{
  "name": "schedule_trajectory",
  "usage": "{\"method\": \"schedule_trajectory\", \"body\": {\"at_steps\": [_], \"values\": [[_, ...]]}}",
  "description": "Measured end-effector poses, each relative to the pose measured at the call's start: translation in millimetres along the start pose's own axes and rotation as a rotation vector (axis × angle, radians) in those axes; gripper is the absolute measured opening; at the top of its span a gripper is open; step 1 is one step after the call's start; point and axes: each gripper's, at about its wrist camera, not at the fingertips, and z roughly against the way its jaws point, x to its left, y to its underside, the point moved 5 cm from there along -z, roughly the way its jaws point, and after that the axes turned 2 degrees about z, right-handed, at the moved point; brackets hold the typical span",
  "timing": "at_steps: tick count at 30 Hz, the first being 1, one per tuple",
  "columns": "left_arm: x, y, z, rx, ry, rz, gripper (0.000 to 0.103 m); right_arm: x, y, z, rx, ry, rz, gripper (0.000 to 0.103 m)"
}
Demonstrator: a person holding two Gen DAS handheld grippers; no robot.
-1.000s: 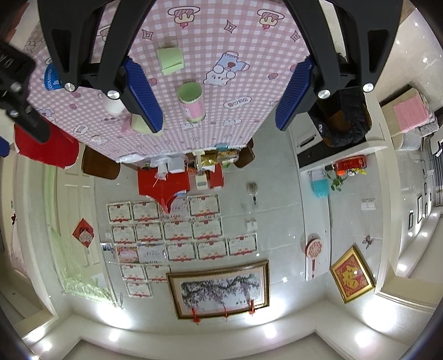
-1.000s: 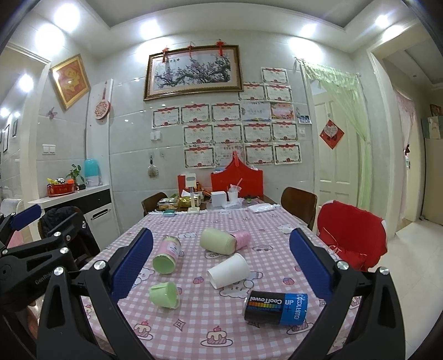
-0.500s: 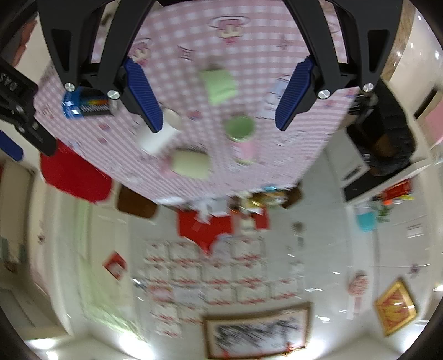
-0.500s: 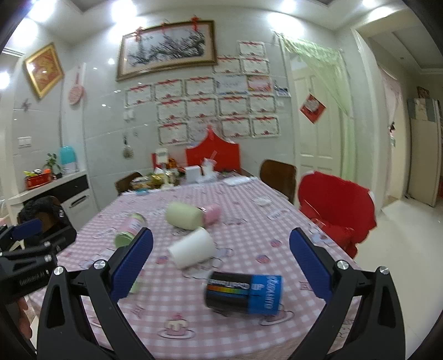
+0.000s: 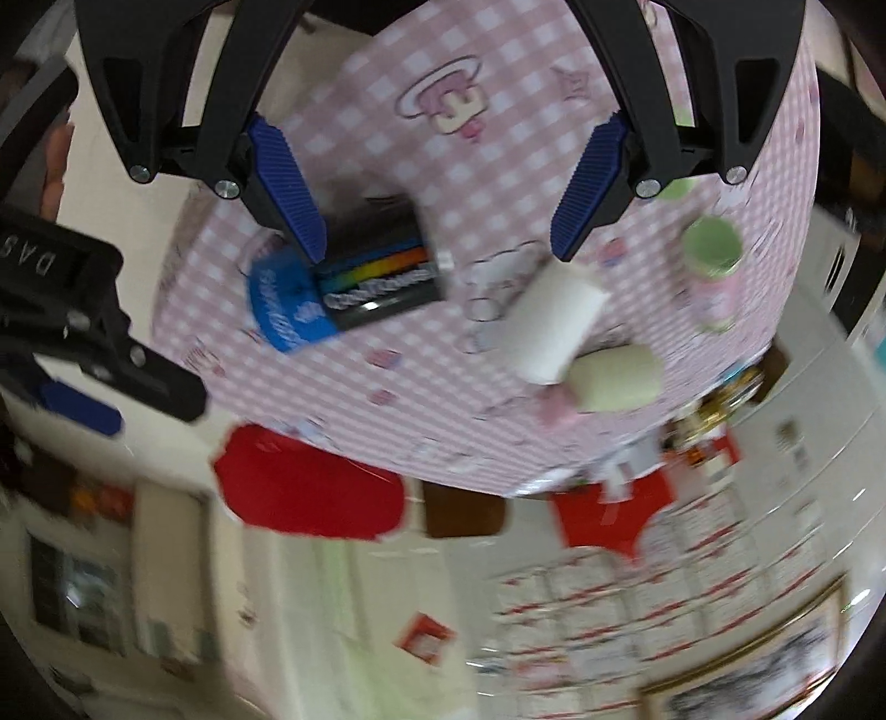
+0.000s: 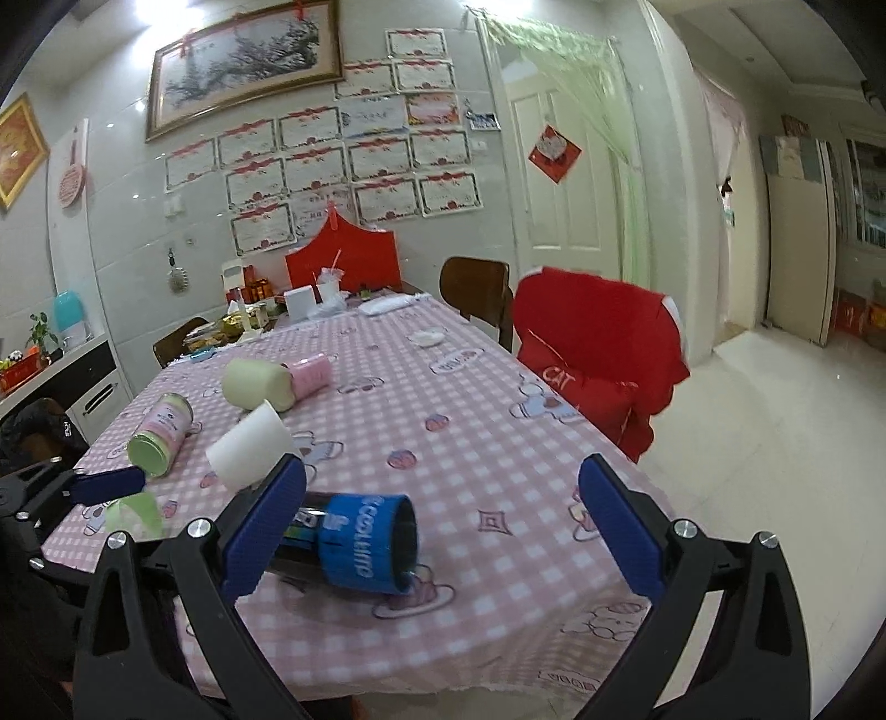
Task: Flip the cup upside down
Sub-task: 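Move the left tool toward the black-and-blue can lying on its side, then close the left tool around the can body and lift it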
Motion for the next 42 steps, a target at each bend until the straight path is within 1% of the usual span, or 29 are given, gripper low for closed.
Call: {"method": "schedule_trajectory", "body": {"at_steps": [2, 4, 7, 9, 12, 14, 16, 20, 24, 26, 31, 35, 38, 39, 42], "values": [[-13, -3, -12, 0.034, 0.039, -0.074, 0.082, -7, 1, -1, 0.007, 0.006, -0.008, 0.095], [-21, -4, -18, 0.047, 0.042, -0.132, 0.082, -13, 2, -2, 0.017, 0.009, -0.019, 0.095], [-31, -5, -29, 0.088, 0.073, -0.213, 0.082, -23, 5, -6, 0.035, 0.009, -0.038, 0.095], [-35, -8, -38, 0.104, 0.069, -0.241, 0.082, -28, 8, -11, 0.056, 0.008, -0.054, 0.095], [-40, -12, -46, 0.119, 0.096, -0.275, 0.082, -33, 15, -19, 0.097, -0.001, -0.080, 0.095], [-43, -14, -55, 0.131, 0.094, -0.298, 0.082, -33, 18, -22, 0.116, -0.007, -0.091, 0.095], [-47, -18, -63, 0.145, 0.114, -0.314, 0.082, -35, 20, -27, 0.130, -0.009, -0.097, 0.095], [-47, -24, -76, 0.163, 0.116, -0.336, 0.082, -42, 21, -36, 0.149, -0.015, -0.132, 0.095], [-40, -33, -91, 0.194, 0.147, -0.300, 0.082, -47, 20, -46, 0.166, -0.018, -0.161, 0.095], [-37, -37, -99, 0.210, 0.149, -0.282, 0.082, -47, 19, -50, 0.175, -0.019, -0.165, 0.095], [-26, -45, -118, 0.259, 0.158, -0.193, 0.082, -45, 18, -64, 0.197, -0.019, -0.168, 0.095], [-12, -43, -134, 0.320, 0.138, -0.108, 0.082, -43, 18, -72, 0.208, -0.018, -0.164, 0.095], [-4, -39, -144, 0.340, 0.109, -0.076, 0.077, -41, 19, -77, 0.223, -0.019, -0.162, 0.095], [-1, -39, -144, 0.340, 0.111, -0.055, 0.076, -40, 19, -78, 0.225, -0.020, -0.159, 0.095], [11, -36, -141, 0.336, 0.120, 0.056, 0.073, -35, 18, -81, 0.227, -0.026, -0.151, 0.095]]}}
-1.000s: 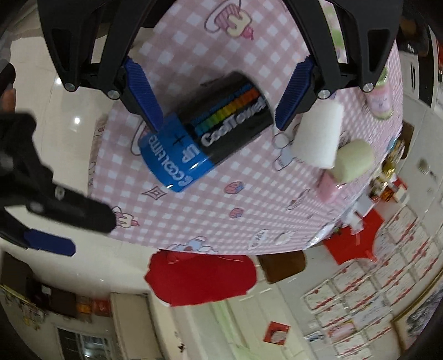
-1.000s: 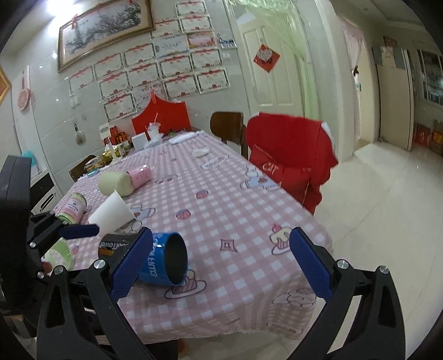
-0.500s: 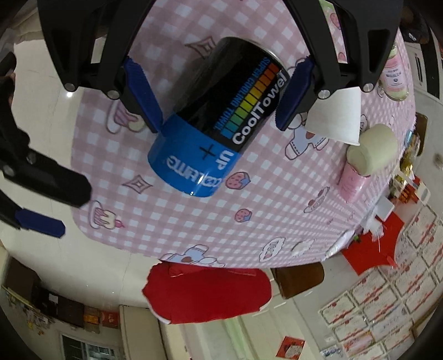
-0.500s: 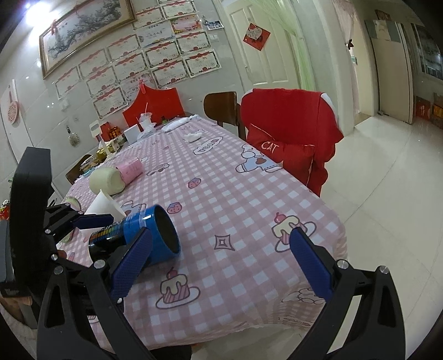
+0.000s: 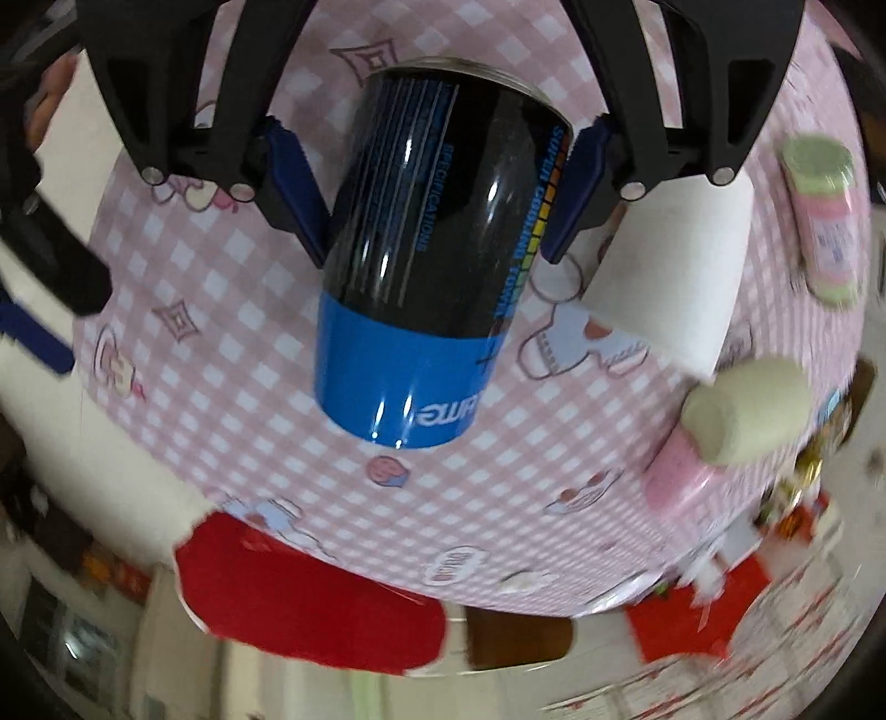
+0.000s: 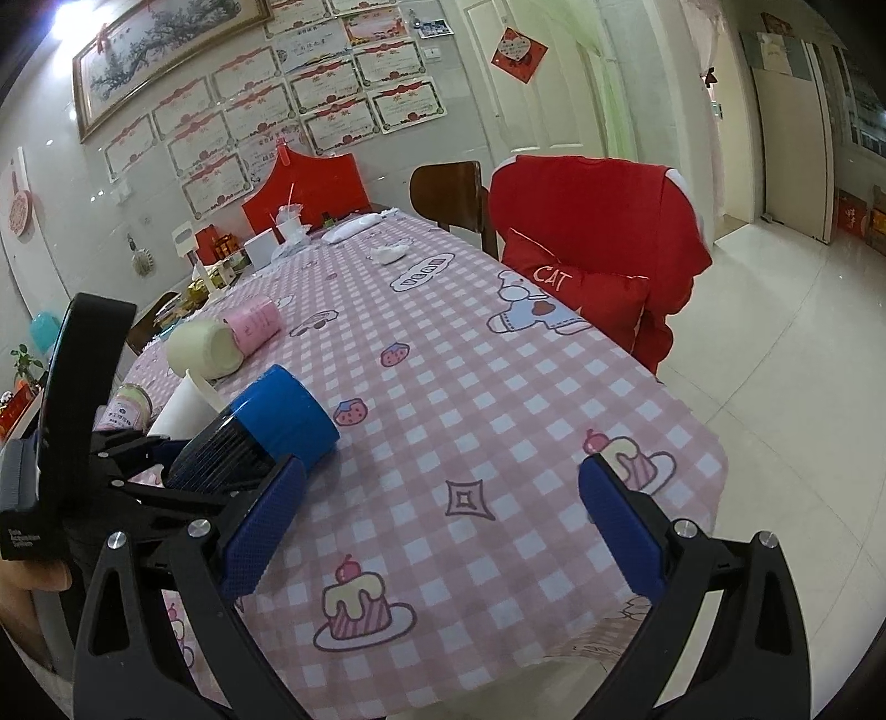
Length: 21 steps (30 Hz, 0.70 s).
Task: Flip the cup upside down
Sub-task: 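Close the left tool around the can body and lift it, then rotate the held can upright with the left tool toward the right tool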
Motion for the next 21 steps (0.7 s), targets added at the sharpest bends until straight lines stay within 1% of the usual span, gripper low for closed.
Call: {"method": "schedule_trajectory", "body": {"at_steps": [5, 7, 9, 12, 14, 21], "values": [[18, 23, 19, -0.042, 0.022, 0.192, 0.071, 17, -3, 3, -0.010, -0.028, 0.028, 0.095], [23, 34, 26, -0.051, 0.034, 0.246, 0.070, 24, -5, 5, -0.013, -0.042, 0.039, 0.095], [28, 46, 36, -0.064, 0.029, 0.298, 0.070, 35, -5, 7, -0.014, -0.064, 0.058, 0.095], [40, 64, 51, -0.095, 0.041, 0.404, 0.069, 51, -3, 9, -0.014, -0.090, 0.086, 0.095], [47, 73, 60, -0.118, 0.026, 0.462, 0.068, 61, -1, 9, -0.012, -0.106, 0.106, 0.095], [69, 99, 74, -0.171, -0.057, 0.593, 0.068, 89, 7, 3, 0.010, -0.139, 0.142, 0.095]]}}
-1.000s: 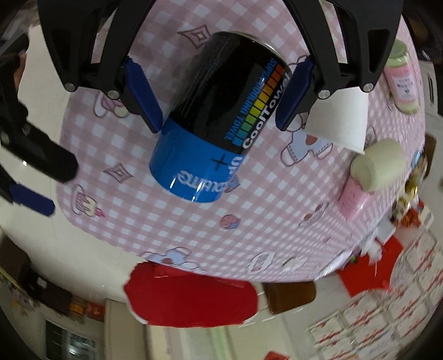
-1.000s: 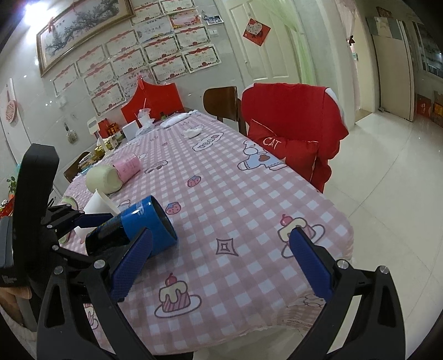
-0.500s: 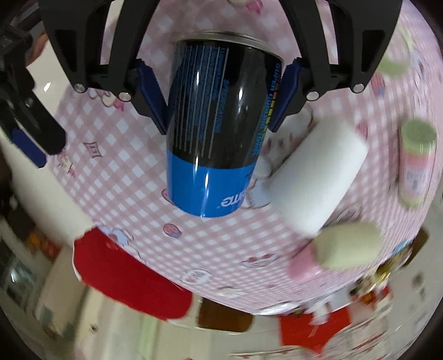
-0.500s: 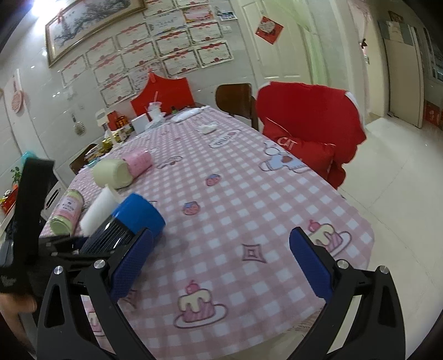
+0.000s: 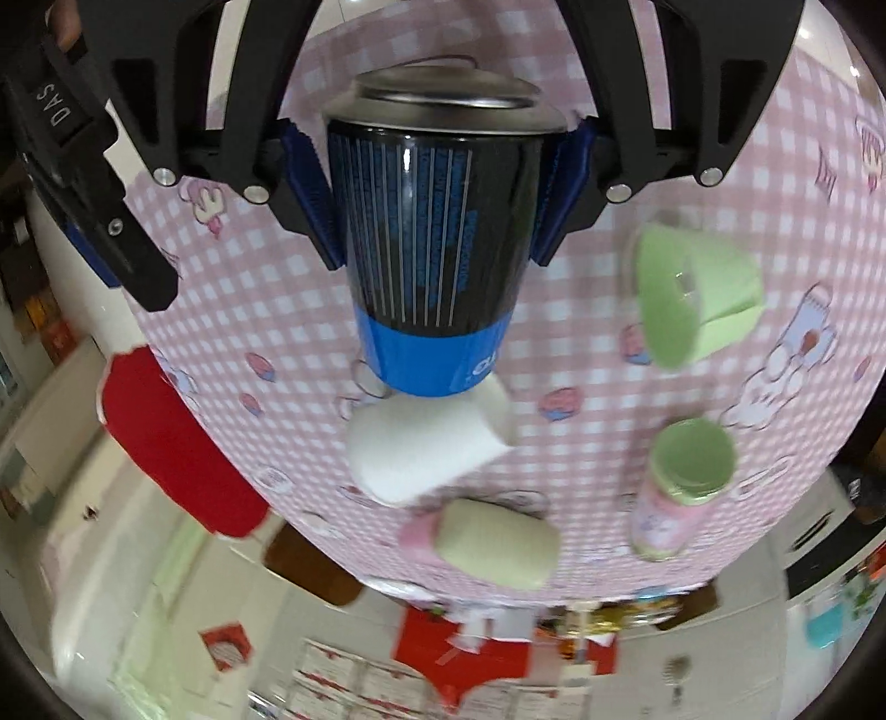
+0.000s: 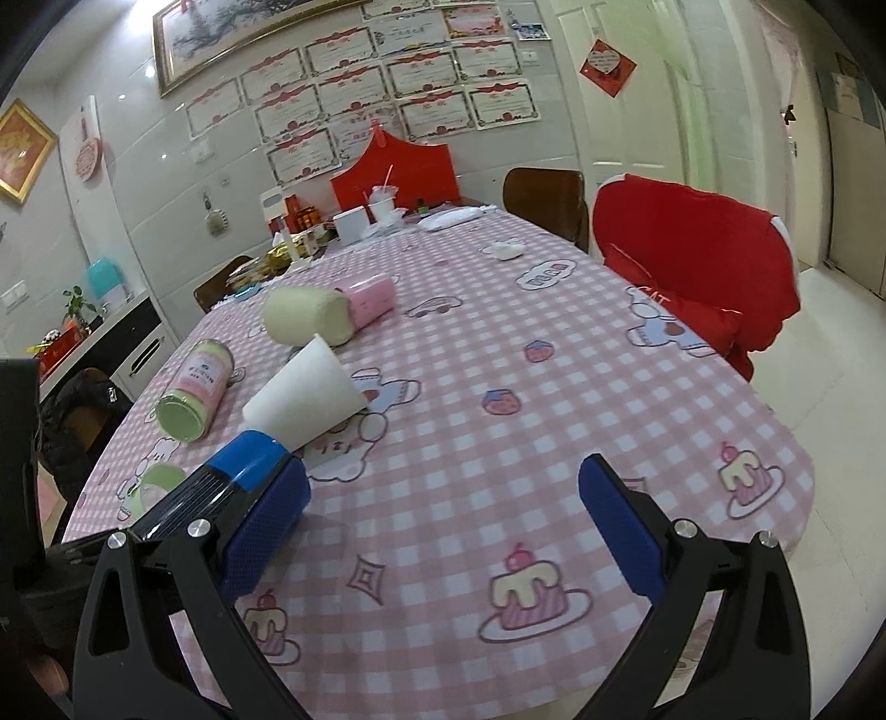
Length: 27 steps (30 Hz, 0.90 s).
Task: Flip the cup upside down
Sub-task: 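Rotate the held can upright with the left tool toward the right tool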
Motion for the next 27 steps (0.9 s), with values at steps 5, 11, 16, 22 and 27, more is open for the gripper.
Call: {"method": "schedule_trajectory", "body": {"at_steps": [5, 11, 16, 22, 27], "values": [[11, -1, 0, -0.042, -0.029, 0.060, 0.068, 10, -1, -9, 0.019, -0.010, 0.000, 0.095], [17, -1, -8, -0.038, -0.016, 0.086, 0.068, 16, -5, -10, 0.017, 0.000, 0.005, 0.095], [20, -6, -3, -0.079, -0.006, 0.086, 0.068, 19, -6, -12, 0.025, 0.009, 0.001, 0.095], [21, -5, -1, -0.065, 0.028, 0.065, 0.068, 27, -8, -11, 0.021, 0.010, 0.016, 0.095], [25, -6, 12, -0.072, 0.045, 0.030, 0.068, 33, -12, -7, 0.015, 0.002, 0.014, 0.095]]}}
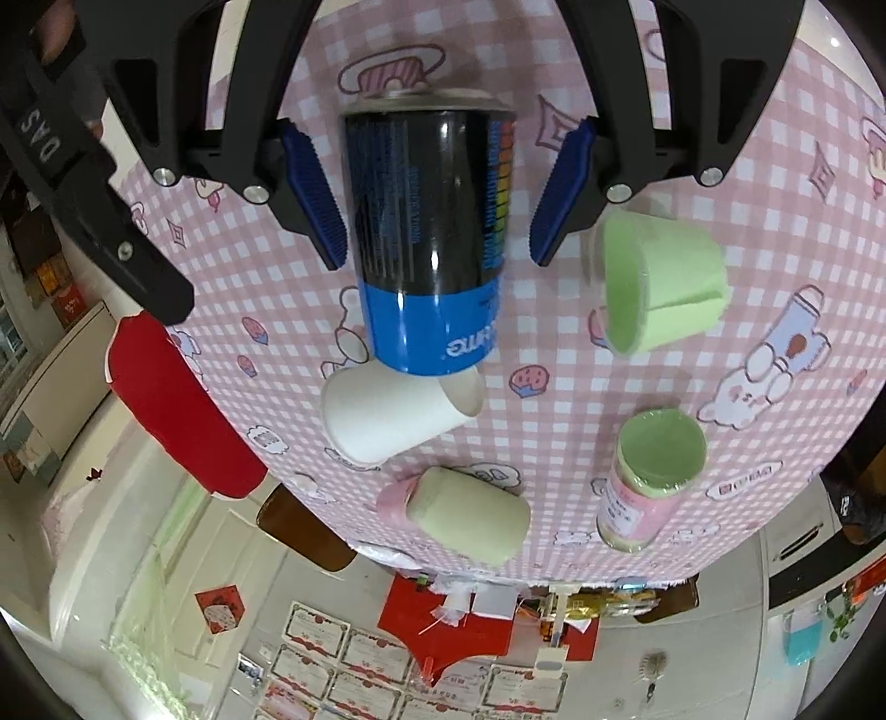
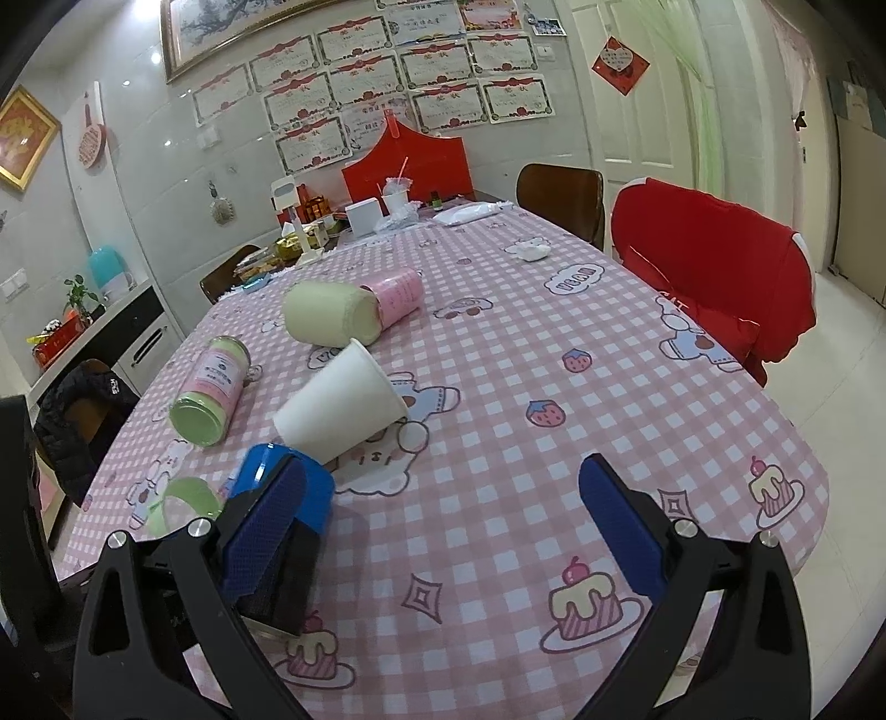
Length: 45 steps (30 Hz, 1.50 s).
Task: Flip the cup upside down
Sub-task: 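Rotate the held can upright with the left tool toward the right tool, then grasp the can with the right tool while the left tool releases it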
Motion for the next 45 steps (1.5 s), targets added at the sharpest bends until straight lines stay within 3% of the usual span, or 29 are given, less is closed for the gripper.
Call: {"method": "schedule_trajectory", "body": {"at_steps": [20, 35, 45], "values": [[65, -30, 62, -0.238, -0.209, -0.108, 0.068, 63, -3, -19, 0.097, -0.104, 0.034, 0.095], [121, -40, 51, -0.223, -0.228, -0.046, 0.068, 82, 17, -71, 0.273, -0.134, 0.001, 0.095], [127, -43, 42, -0.208, -0.228, -0.044, 0.068, 80, 17, -96, 0.341, -0.134, -0.008, 0.093]]}}
